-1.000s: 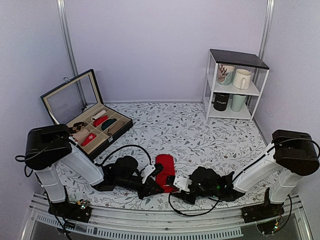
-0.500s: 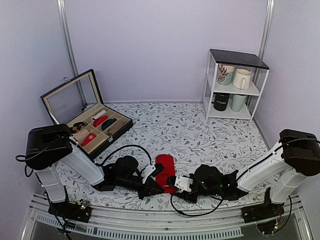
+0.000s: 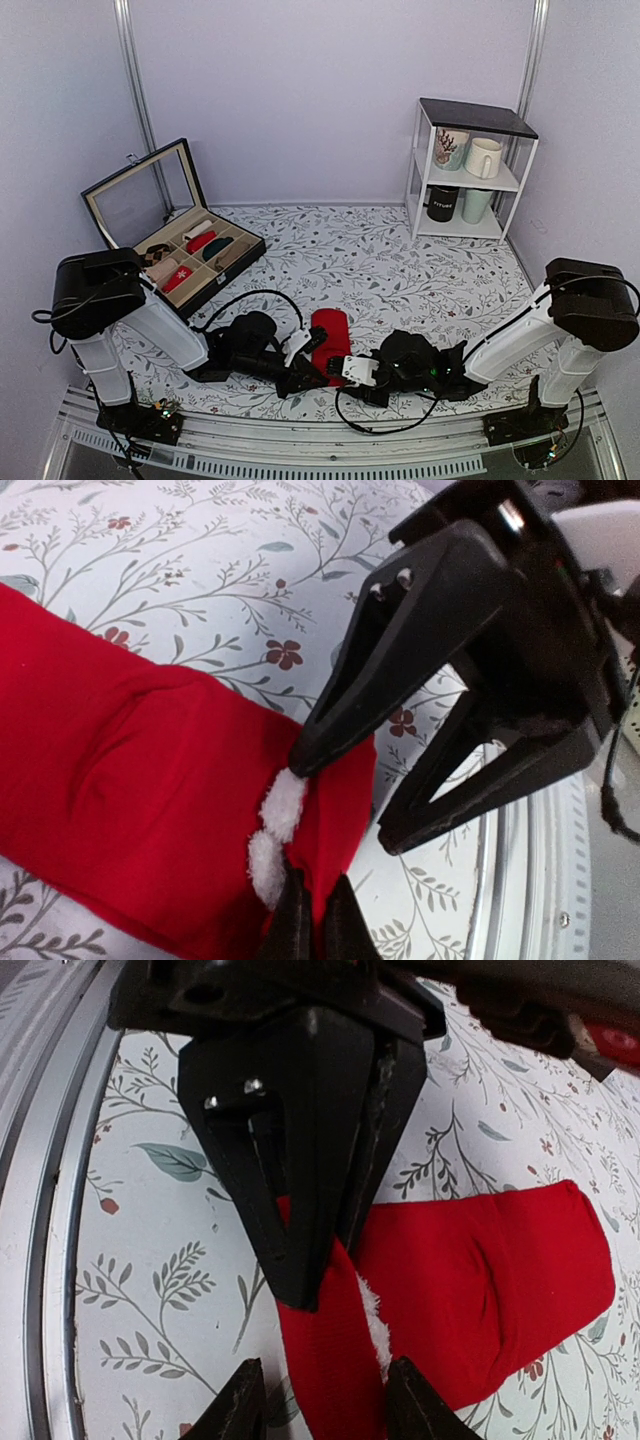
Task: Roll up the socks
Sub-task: Roll a pair of socks at the center of the board.
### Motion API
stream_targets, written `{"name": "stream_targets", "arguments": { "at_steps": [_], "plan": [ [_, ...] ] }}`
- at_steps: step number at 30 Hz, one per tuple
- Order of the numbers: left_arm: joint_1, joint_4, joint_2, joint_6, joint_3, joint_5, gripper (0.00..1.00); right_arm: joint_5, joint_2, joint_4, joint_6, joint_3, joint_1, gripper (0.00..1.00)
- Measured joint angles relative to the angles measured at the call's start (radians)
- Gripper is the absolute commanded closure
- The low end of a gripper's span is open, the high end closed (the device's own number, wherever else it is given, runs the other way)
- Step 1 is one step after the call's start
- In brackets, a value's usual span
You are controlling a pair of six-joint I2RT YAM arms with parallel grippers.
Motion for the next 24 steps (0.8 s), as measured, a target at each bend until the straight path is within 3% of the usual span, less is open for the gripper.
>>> {"name": "stream_targets", "arguments": {
  "at_steps": [8, 10, 12, 14, 20, 24],
  "plan": [
    [0.000, 0.006, 0.004, 0.000, 0.000, 0.006, 1.00, -0.018, 0.030, -0.024, 0.037, 0.014, 0.000, 0.71],
    [0.000, 0.006, 0.004, 0.000, 0.000, 0.006, 0.99, -0.019, 0.039, -0.033, 0.058, 0.025, 0.000, 0.81],
    [0.000, 0.006, 0.003, 0.001, 0.000, 0.006, 0.86, -0.022, 0.044, -0.046, 0.083, 0.037, -0.001, 0.93],
    [0.000, 0.003, 0.001, 0.005, 0.000, 0.005, 0.85, -0.027, 0.046, -0.057, 0.102, 0.043, -0.002, 0.98],
    [-0.008, -0.073, -0.076, 0.031, -0.016, -0.040, 0.78, -0.095, 0.045, -0.091, 0.220, 0.061, -0.025, 0.99],
    [-0.058, -0.192, -0.230, 0.090, -0.070, -0.169, 0.70, -0.200, 0.043, -0.129, 0.320, 0.075, -0.077, 0.99]
  ]
}}
